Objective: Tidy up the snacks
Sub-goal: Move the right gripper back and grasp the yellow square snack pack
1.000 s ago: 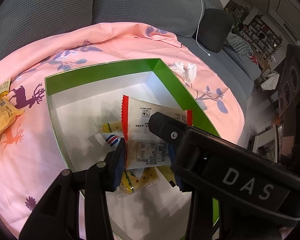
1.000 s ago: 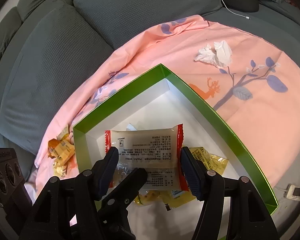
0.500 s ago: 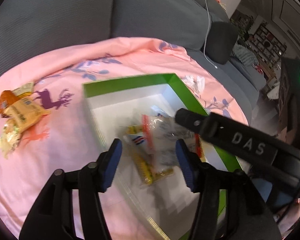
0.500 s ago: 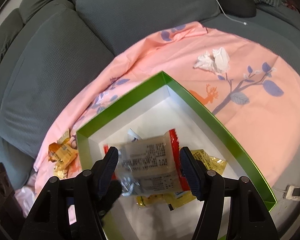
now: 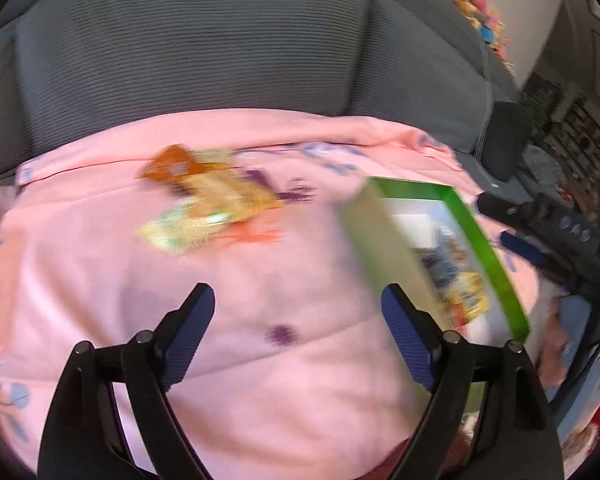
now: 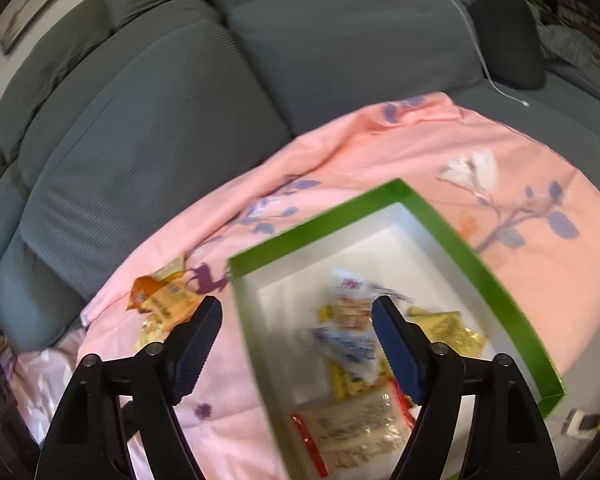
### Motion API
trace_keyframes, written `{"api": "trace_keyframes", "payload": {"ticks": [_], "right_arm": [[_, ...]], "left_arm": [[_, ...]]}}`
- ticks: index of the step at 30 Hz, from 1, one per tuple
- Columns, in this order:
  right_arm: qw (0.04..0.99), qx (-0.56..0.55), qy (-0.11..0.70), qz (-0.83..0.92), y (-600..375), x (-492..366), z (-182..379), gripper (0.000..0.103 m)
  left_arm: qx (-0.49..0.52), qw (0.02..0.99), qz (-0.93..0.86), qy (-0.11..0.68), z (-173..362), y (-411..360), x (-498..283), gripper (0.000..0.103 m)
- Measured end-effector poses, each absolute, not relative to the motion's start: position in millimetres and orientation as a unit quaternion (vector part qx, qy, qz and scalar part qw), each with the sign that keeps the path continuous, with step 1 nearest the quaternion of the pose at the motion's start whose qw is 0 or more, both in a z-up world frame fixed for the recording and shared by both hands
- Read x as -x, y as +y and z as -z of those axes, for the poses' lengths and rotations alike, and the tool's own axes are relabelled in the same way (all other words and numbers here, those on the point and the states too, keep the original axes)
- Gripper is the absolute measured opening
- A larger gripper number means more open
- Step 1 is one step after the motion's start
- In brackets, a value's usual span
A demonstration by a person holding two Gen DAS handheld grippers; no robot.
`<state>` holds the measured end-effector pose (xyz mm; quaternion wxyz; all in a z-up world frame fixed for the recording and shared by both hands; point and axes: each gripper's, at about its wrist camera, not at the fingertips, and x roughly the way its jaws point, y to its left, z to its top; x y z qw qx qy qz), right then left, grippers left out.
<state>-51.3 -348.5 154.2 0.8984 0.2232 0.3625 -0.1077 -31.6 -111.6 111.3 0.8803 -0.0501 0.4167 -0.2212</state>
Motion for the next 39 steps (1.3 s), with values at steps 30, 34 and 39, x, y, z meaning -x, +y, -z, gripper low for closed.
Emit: {"api": "trace_keyframes", "payload": {"ticks": [30,34,39], "right_arm": [[0.807,-0.049,0.585,-0.063,-193.1,-185.3,-40.6,0.085],[0.815,-0.103,0.565,-0.080,-208.7,-185.9,-30.1,0.085],[0.830,-0.060,0.551,-0.064,-204.9,-170.6,-32.8,0.060]], "left_arm": [[0.218,0.849,0.070,0.476,-35.2,55.5,3.8,0.087],[0.219,0.849,0.075,0.475,-35.9,55.1,5.3,0.087],[0.212,0.849,0.076,0.478,-34.5,51.7,4.3,0.087]]}}
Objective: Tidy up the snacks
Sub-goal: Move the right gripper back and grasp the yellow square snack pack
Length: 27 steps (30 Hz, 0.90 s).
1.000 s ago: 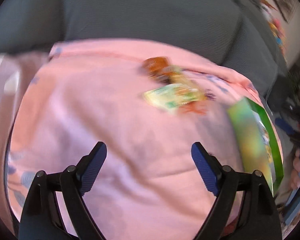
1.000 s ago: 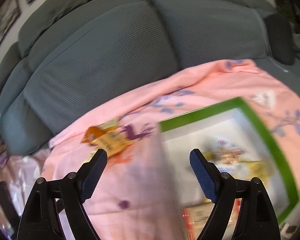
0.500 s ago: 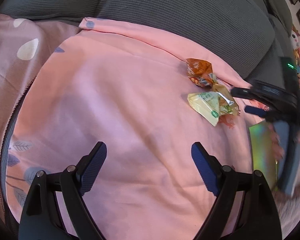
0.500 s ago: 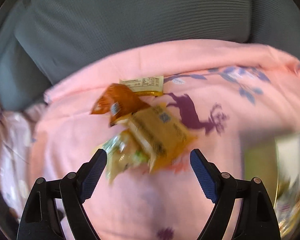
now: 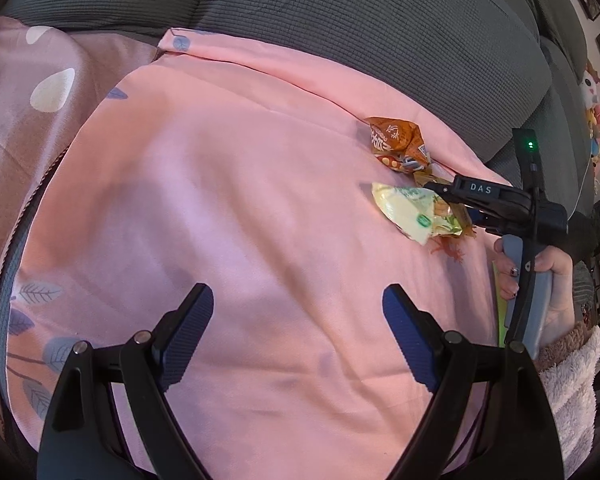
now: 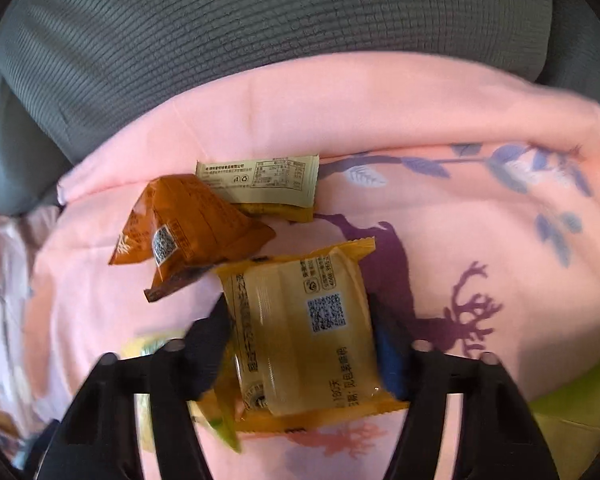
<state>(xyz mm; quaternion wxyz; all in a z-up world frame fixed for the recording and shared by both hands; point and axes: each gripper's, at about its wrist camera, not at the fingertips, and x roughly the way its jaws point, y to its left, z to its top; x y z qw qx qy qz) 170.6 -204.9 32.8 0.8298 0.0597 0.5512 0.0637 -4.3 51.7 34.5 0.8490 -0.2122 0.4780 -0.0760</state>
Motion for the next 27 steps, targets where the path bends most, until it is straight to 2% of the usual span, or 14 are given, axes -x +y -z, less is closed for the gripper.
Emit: {"api": "trace_keyframes", "payload": {"ticks": [5,10,13,18,21,27], "right_arm": [[0.834,-0.071,0.544,-0.054,-203.4,-142.6,-43.7,0.059],[0.853,-0.041,0.519,-0.034,-187.2,-97.7,-78.1,0.059],[0.862,-0.061,0.499,-0.064,-183.4,-67.5,-95.0,0.060],[0.830,-0.092,0.538,-0.112,-152.6,-33.2,-69.1,0.060],[0.823,-0.063,0.556,-0.098,-128.9,-26.7,-52.9,0.060],[0.827,-0.091,0.547,-0.095,-140.1,-20.9,-55.7,0.061]], "left_arm": [[0.211,0.851,0.075,0.476,-34.9,52.2,5.8,0.087],[0.214,0.850,0.067,0.476,-34.9,53.7,5.7,0.087],[0.209,0.853,0.053,0.476,-34.8,55.5,5.7,0.087],[0.205,0.854,0.046,0.475,-35.1,56.9,7.4,0.087],[0.206,0.854,0.049,0.476,-35.1,56.9,8.6,0.087],[0.204,0.853,0.055,0.478,-35.0,53.9,9.2,0.087]]}}
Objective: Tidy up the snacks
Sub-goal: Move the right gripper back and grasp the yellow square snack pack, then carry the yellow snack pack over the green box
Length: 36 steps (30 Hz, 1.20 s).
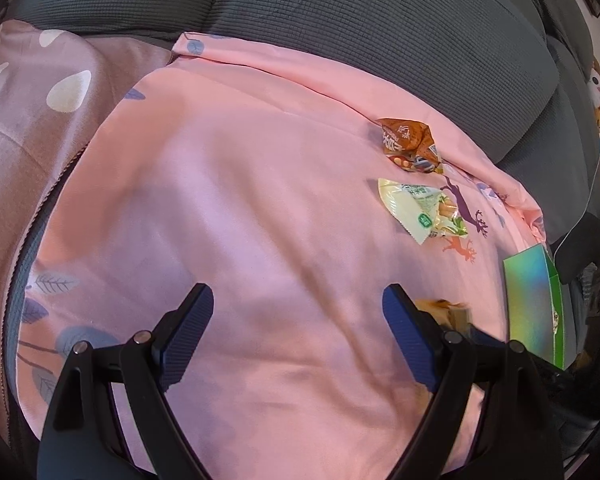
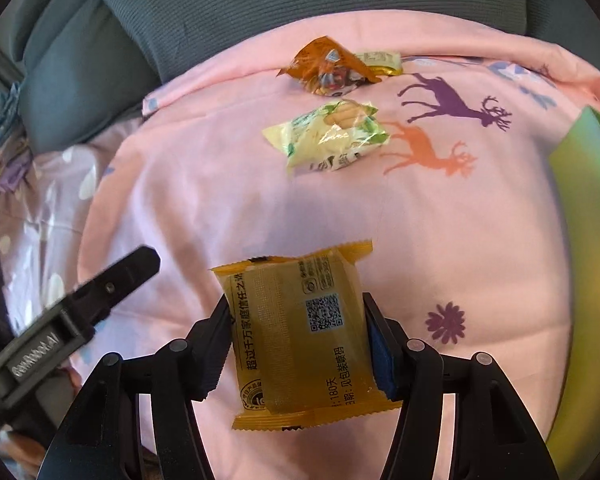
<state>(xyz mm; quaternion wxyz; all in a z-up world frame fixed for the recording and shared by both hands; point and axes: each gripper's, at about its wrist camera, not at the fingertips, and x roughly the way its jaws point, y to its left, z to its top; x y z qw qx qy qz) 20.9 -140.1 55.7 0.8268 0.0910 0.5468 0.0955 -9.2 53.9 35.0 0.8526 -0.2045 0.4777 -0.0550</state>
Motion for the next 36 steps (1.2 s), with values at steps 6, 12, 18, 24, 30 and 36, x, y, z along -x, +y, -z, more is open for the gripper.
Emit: {"api": "trace_keyframes", "payload": {"ticks": [6,12,18,24,30,36], "right_arm": [[0.849,-0.163,0.491,-0.106,-179.5,-9.1,-83.8,0.072],[0.829,-0.213,0.503,-0.120,-194.1,-11.1,-74.7,0.072],[0.802,-0.222,0.538,-0.136,-179.7,-16.3,-51.0,0.062],[0.795,-0.211,0.552,-0.135,-168.5,-17.3,-41.0,0.049],[0.822,-0.184,0.524,-0.125,-169.8,-9.4,-62.6,0.049],[0.874,-0.176,0.436,-0.119,-192.6,6.3,-121.4,0.050]], "left_arm": [[0.226,0.838,0.101,0.486,-34.9,40.2,13.4,0.085],[0.214,0.819,0.192,0.497,-36.1,0.7,19.1,0.071],[0.189,0.803,0.220,0.522,-22.8,-31.8,20.1,0.056],[0.183,0.804,0.224,0.520,-17.6,-39.7,19.0,0.047],[0.163,0.827,0.232,0.485,-40.6,-45.0,23.1,0.040],[0.146,0.860,0.258,0.415,-90.5,-66.7,27.8,0.040]]}}
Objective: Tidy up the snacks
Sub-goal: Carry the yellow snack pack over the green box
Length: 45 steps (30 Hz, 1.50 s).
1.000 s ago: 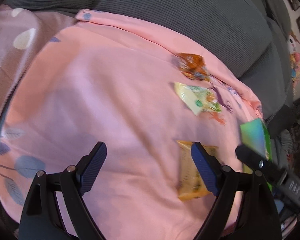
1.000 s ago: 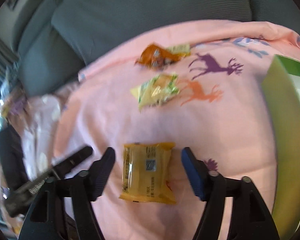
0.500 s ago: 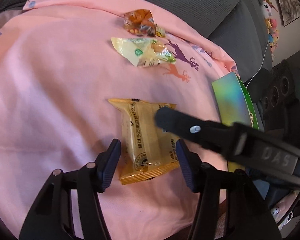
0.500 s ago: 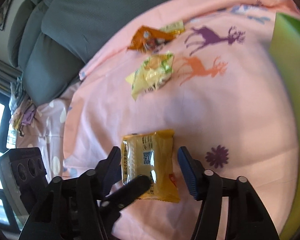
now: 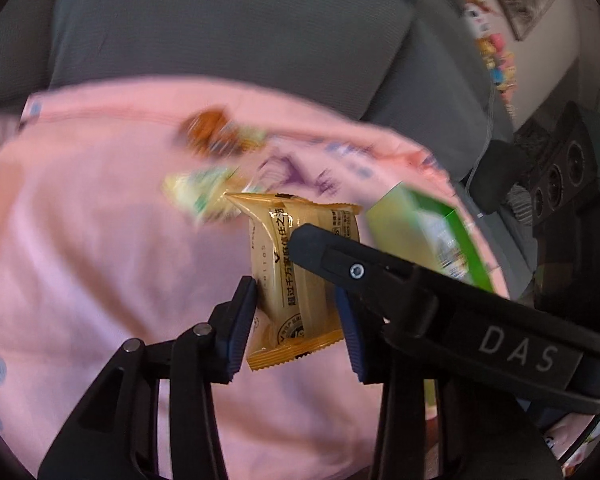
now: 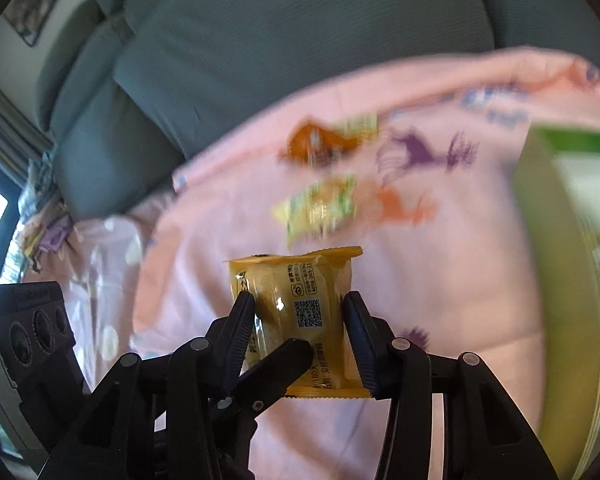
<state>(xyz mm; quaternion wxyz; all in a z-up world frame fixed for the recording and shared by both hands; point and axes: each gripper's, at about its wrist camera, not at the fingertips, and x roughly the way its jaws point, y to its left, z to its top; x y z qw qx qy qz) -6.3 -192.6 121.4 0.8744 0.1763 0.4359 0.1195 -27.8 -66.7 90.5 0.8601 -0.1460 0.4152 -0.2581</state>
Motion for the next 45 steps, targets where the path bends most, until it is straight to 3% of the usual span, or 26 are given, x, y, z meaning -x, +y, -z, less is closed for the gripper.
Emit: {"api": "trace_keyframes", "payload": {"ticks": [7,15,32,45], "right_arm": [[0.921,-0.162,0.339,-0.100,-237.5,28.9,-170.3,0.050],[0.924,-0.239,0.291,-0.066,-322.9,43.3,-171.9,0.050],[0.882,-0.366,0.295,0.043,-423.6,48.9,-123.2,0.050],[0.853,-0.400,0.322,0.089,-450.5,43.9,-93.5,0.050]], "left_arm": [[0.106,0.875,0.303,0.363,-130.8,-126.9,30.1,0.042],[0.054,0.865,0.347,0.360,-139.7,-206.9,19.1,0.040],[-0.024,0.822,0.387,0.418,-108.7,-312.7,-2.5,0.037],[-0.048,0.813,0.393,0.426,-101.9,-335.2,-6.4,0.034]]}}
